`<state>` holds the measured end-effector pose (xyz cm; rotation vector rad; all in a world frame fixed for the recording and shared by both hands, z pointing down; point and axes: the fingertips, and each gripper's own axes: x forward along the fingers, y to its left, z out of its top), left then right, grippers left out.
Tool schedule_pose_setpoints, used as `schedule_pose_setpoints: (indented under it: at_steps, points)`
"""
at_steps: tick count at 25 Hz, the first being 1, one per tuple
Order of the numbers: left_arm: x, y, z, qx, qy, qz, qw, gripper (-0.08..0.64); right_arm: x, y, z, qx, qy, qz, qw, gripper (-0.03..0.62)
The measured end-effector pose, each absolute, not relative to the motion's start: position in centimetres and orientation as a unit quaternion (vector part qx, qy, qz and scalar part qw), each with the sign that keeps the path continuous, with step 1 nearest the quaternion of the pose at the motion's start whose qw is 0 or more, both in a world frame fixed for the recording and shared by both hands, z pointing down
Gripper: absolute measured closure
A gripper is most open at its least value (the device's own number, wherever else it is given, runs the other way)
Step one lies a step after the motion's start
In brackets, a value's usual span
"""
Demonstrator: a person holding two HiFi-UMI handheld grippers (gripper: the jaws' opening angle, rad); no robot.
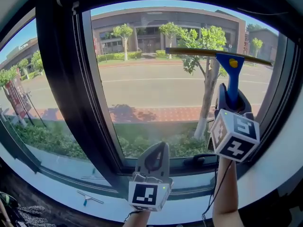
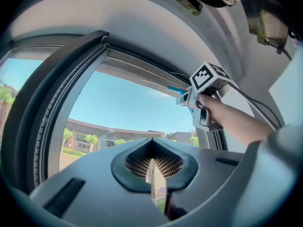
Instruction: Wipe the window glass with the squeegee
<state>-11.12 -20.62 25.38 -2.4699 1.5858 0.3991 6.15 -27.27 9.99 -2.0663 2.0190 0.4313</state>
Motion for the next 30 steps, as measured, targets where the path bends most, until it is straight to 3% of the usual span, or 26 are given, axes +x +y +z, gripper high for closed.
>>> schedule_pose_setpoints:
  at_steps: [14,30]
  points:
    - [-2.2,-19.5,19.7,-0.806,0.55,0.166,0.141,0.566,11.3,-29.9,-1.6,-0.673,0.705,0.172,0.143,0.482]
    - [-1.9,-20.0,20.4,-0.816,0.54,0.16,0.131,0.566,11.7,-33.3,2.0,-0.685,0.71,0.139,0.086,0.482]
